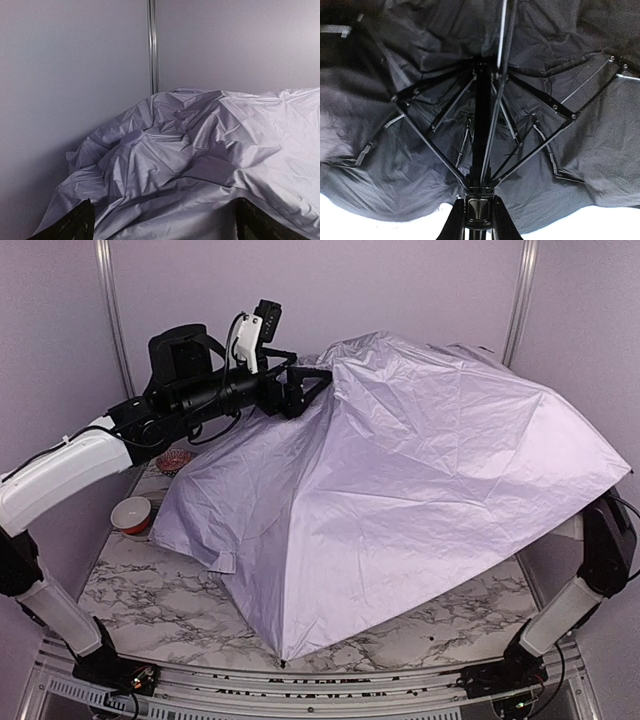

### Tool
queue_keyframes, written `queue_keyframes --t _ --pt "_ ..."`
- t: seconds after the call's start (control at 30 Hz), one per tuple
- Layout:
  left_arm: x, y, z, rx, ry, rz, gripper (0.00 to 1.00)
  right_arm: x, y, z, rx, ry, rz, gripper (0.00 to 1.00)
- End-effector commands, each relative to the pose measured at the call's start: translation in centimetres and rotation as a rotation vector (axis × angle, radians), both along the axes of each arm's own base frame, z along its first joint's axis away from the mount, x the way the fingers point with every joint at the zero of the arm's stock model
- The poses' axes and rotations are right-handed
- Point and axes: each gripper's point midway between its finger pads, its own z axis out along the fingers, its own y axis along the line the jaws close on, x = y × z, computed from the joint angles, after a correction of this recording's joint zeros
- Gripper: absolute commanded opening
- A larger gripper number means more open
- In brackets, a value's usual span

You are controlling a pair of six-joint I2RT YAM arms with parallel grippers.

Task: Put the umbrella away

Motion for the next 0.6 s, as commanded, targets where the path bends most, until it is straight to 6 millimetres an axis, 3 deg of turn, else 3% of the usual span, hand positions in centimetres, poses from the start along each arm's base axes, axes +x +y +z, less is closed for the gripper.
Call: queue_keyframes --t 0.0,0.1,0.23,0.43,0.57 --pt "3.5 4.9 -1.5 0.003 0.135 0.130 0.99 -4.3 -2.5 6.9 0.153 -0.225 0.016 0.00" --pt "4.2 5.3 -3.8 0.033 0.180 0.099 0.99 -4.3 -2.5 6.9 0.159 -0.225 0.019 0.00" --pt "4.2 3.8 -6.0 0.093 0.197 0.025 0.99 -4.3 -2.2 7.0 0.163 -0.226 0.037 0.00" --pt "4.0 0.2 -5.9 0.079 0.187 -0.124 0.98 -4.5 -1.4 6.7 0.149 -0.222 0.087 0.00" --pt "2.6 -2.9 -5.4 0.080 0.158 -0.201 0.75 -4.4 -0.7 6.2 0.142 -0.206 0.117 0.00"
